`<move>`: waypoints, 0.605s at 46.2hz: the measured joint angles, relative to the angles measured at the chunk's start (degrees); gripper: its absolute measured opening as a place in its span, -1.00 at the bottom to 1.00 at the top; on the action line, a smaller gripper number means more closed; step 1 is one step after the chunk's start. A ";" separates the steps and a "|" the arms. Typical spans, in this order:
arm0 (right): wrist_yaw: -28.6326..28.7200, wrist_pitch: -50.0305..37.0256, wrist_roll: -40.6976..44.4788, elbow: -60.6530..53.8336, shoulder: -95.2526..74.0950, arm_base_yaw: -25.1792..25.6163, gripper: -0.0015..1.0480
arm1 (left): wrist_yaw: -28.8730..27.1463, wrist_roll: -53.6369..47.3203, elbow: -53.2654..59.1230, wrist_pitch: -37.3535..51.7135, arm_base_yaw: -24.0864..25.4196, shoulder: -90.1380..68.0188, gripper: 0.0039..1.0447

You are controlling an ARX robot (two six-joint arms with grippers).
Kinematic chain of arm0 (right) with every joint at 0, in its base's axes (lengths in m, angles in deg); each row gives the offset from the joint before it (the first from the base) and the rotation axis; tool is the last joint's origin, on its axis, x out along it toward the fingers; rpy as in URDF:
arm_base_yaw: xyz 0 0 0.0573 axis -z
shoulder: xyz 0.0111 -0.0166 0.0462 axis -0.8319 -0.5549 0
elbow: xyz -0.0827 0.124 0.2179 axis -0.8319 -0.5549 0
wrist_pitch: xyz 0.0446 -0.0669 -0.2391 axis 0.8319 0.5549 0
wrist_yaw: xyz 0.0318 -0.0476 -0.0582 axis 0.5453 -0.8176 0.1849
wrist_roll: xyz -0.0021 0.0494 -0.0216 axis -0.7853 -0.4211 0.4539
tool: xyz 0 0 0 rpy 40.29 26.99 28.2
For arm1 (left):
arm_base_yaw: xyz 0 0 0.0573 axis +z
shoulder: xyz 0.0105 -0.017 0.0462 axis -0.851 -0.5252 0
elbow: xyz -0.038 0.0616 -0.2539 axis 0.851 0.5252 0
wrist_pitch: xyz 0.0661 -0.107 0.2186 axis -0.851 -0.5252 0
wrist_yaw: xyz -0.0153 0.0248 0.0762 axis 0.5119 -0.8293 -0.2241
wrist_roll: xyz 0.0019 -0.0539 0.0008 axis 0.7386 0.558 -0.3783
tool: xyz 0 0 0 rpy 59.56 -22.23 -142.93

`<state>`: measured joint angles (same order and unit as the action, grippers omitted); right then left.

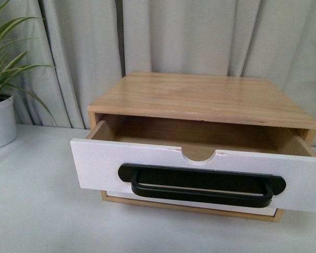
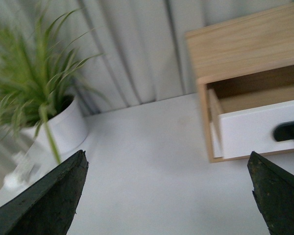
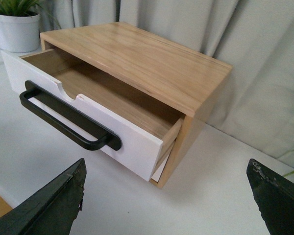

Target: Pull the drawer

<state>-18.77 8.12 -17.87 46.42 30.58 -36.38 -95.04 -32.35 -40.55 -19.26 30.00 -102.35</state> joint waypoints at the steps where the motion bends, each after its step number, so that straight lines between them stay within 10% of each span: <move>1: 0.02 0.81 -0.37 -0.26 1.27 0.72 0.83 | -1.66 2.14 0.24 -2.01 0.50 1.57 0.89; 14: -1.92 0.81 -2.64 -0.98 4.37 1.68 0.80 | -7.21 18.08 4.48 -12.87 6.95 11.47 0.88; 19: -25.33 -6.10 -12.61 -5.79 9.49 -5.64 0.41 | 10.78 16.92 8.28 -10.78 12.28 21.33 0.45; 28: -36.44 -1.36 -18.45 -9.38 18.58 -11.78 -0.40 | 19.74 16.39 9.68 -11.13 19.30 24.68 -0.37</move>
<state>-55.20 6.76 -36.32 37.05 49.16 -48.16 -75.30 -15.96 -30.87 -30.39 49.30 -77.67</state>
